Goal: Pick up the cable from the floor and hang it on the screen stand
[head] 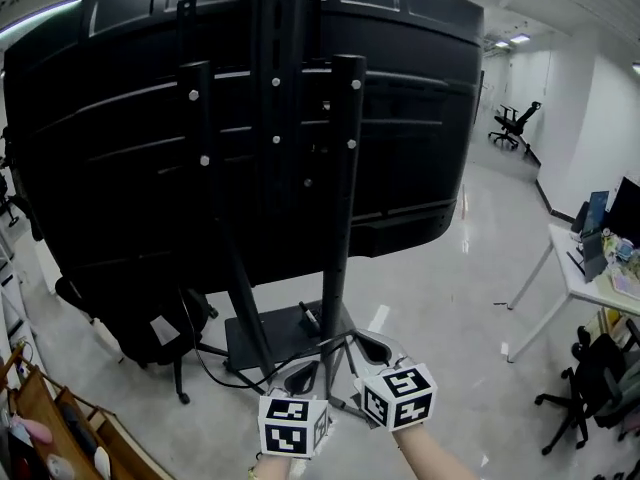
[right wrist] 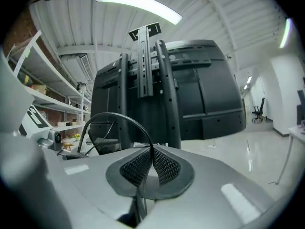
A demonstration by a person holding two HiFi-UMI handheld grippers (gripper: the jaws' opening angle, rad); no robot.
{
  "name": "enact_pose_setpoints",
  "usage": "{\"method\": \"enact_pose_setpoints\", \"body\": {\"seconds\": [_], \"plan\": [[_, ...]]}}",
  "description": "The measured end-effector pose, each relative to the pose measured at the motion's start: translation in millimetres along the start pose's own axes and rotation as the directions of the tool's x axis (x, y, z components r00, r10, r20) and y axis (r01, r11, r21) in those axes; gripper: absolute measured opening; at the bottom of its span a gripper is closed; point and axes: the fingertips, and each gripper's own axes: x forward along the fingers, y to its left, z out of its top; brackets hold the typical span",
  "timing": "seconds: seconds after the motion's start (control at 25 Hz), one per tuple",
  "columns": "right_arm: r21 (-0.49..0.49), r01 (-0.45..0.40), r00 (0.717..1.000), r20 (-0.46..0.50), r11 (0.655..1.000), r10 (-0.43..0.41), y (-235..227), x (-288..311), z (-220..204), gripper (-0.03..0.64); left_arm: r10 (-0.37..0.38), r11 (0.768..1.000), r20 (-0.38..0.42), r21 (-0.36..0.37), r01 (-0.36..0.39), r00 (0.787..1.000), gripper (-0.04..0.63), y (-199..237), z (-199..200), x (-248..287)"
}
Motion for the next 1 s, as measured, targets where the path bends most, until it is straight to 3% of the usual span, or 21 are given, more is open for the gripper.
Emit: {"method": "enact_pose_setpoints", "body": {"seconds": [0.28, 0.52, 0.64, 0.8, 1.0], "plan": [[-0.160, 0.057, 0.989, 0.142, 0.985, -0.034, -26, -10, 152, 0.011, -0.082, 0.996, 0.079, 0.050, 0.078, 0.994, 0.006, -29, 137, -8], [-0.269, 0.138, 0.963, 0.260, 0.953, -0.066, -35, -4, 276, 0.011, -0.124, 0.976, 0.203, 0.203, 0.083, 0.971, 0.006, -29, 289, -20], [-0.306, 0.202, 0.944, 0.315, 0.930, -0.102, -47, 0, 332, 0.010, -0.155, 0.968, 0.250, 0.230, 0.097, 0.956, 0.007, -26, 358, -18], [-0.336, 0.259, 0.929, 0.344, 0.905, -0.138, -66, 14, 390, 0.008, -0.150, 0.970, 0.272, 0.228, 0.088, 0.951, 0.008, -15, 420, -7], [-0.368, 0.276, 0.925, 0.353, 0.888, -0.141, -77, 37, 441, 0.008, -0.147, 0.966, 0.268, 0.246, 0.079, 0.952, 0.009, -7, 466, 4]]}}
